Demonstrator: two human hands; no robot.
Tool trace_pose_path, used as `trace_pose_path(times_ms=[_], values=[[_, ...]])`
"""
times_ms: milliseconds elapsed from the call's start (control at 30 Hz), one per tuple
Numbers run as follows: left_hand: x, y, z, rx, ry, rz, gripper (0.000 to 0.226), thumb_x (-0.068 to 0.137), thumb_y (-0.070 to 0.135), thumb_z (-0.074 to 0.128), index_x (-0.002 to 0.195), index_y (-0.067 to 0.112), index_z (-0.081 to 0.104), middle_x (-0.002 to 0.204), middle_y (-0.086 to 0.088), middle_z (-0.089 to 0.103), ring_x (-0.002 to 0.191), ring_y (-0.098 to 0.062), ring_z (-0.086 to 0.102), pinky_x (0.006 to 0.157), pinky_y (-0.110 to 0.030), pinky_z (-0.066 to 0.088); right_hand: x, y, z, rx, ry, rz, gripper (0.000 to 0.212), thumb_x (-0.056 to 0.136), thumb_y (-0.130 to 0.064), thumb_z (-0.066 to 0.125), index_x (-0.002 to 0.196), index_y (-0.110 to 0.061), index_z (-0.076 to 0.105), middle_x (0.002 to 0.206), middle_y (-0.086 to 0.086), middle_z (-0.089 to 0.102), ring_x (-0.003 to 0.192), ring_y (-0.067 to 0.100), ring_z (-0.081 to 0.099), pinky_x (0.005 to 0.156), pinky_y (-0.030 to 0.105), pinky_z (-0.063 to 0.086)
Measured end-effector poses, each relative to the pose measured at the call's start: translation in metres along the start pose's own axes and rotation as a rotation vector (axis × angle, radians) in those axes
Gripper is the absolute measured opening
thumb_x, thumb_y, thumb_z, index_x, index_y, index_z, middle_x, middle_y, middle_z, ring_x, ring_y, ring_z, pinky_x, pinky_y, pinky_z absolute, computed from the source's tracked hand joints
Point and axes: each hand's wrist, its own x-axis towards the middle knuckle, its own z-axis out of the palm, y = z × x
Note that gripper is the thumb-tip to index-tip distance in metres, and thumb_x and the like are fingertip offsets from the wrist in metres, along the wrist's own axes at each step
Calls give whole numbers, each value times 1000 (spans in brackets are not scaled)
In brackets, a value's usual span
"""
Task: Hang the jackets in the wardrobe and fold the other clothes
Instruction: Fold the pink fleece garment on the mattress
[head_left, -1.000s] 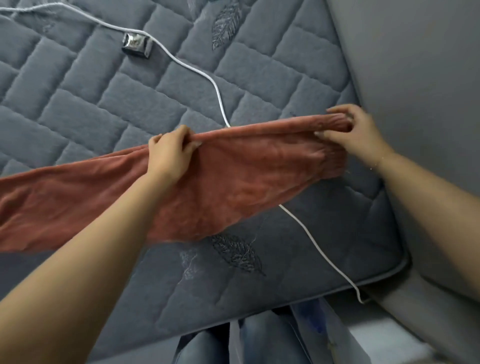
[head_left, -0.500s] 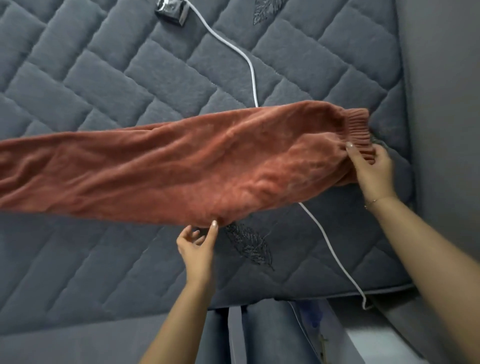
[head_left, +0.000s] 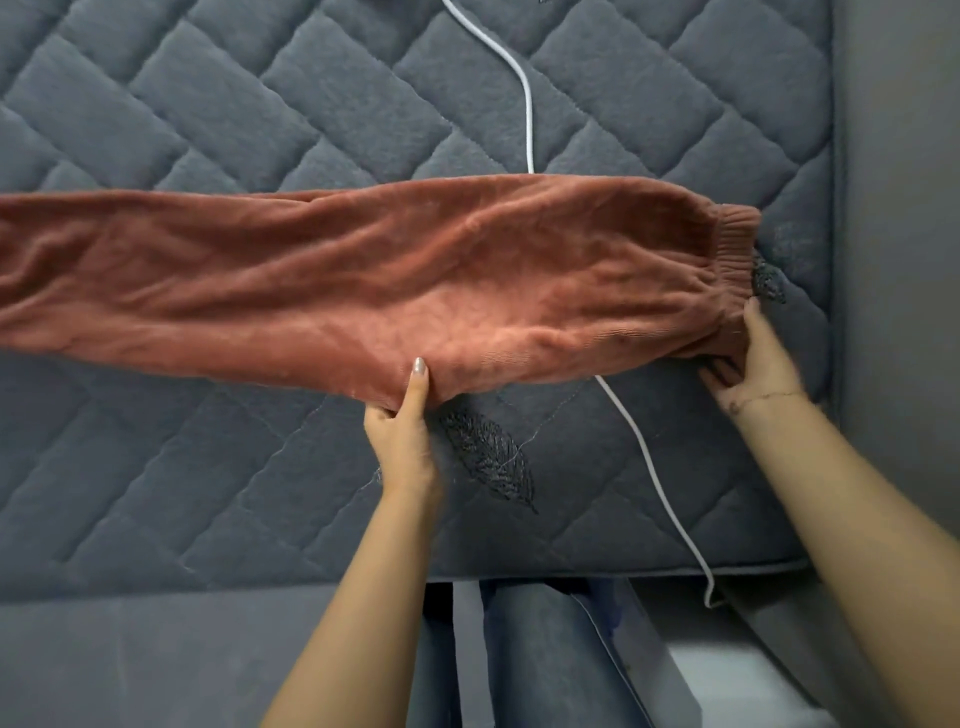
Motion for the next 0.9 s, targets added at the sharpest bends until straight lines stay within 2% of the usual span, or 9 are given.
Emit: trace_pose_path(times_ms=[133, 233, 400, 467, 567, 633, 700, 800, 900], values=[[0, -8, -7, 206, -107, -29, 24, 87, 40, 72, 95, 29, 52, 100, 16, 62, 88, 7, 58, 75, -13, 42, -21, 33, 9, 268, -302, 144, 46, 85, -57, 61, 110, -18, 60, 116, 2, 62, 110, 16, 59, 104, 34, 44], [-4, -33, -27, 290, -137, -106, 21, 91, 43, 64, 89, 23, 58, 85, 23, 66, 78, 12, 60, 70, -12, 41, -25, 30, 19, 312, -358, 98, 51, 84, -52, 66, 122, -18, 61, 125, 4, 64, 114, 19, 61, 98, 37, 51], [-5, -45, -42, 122, -48, -544, 24, 92, 48, 59, 98, 25, 62, 98, 8, 63, 89, -6, 54, 82, -30, 36, -21, 25, 27, 275, -285, 97, 48, 91, -44, 61, 132, -20, 56, 122, 1, 63, 118, 18, 57, 92, 33, 52], [-3, -42, -38, 9, -3, -591, 26, 90, 45, 64, 103, 23, 63, 100, 9, 63, 90, -3, 54, 89, -30, 36, -23, 26, 29, 302, -289, 84, 44, 93, -45, 58, 130, -21, 56, 119, -1, 63, 116, 17, 57, 85, 30, 53], [-10, -42, -32, -189, 73, -631, 32, 88, 42, 68, 111, 20, 63, 104, 6, 61, 101, -8, 54, 92, -36, 44, -22, 28, 31, 365, -290, 61, 33, 96, -41, 55, 122, -22, 60, 130, 1, 60, 119, 18, 56, 97, 33, 50], [-12, -40, -30, -412, 42, -626, 26, 92, 37, 64, 109, 17, 64, 102, 1, 63, 105, -15, 57, 84, -35, 52, -18, 31, 29, 458, -274, 60, 24, 100, -34, 50, 113, -20, 63, 135, 3, 59, 125, 19, 55, 104, 34, 45], [-8, -33, -27, -529, -20, -605, 21, 93, 34, 61, 99, 15, 65, 91, -2, 67, 88, -14, 59, 67, -26, 57, -13, 34, 22, 587, -248, 82, 29, 103, -28, 42, 120, -14, 60, 140, 5, 55, 130, 19, 51, 110, 36, 39], [-2, -30, -20, -381, -55, -556, 12, 95, 32, 58, 95, 21, 63, 85, 6, 66, 73, -5, 53, 56, -15, 45, -11, 36, 13, 692, -163, 75, 32, 103, -16, 37, 128, -12, 56, 138, 7, 57, 129, 20, 52, 112, 36, 36], [-1, -36, -21, -178, -10, -538, 9, 97, 29, 58, 95, 22, 63, 89, 8, 65, 75, -3, 56, 66, -17, 41, -17, 42, 10, 436, 119, -103, 30, 91, -9, 52, 122, -10, 53, 128, 12, 58, 116, 22, 58, 102, 32, 46]])
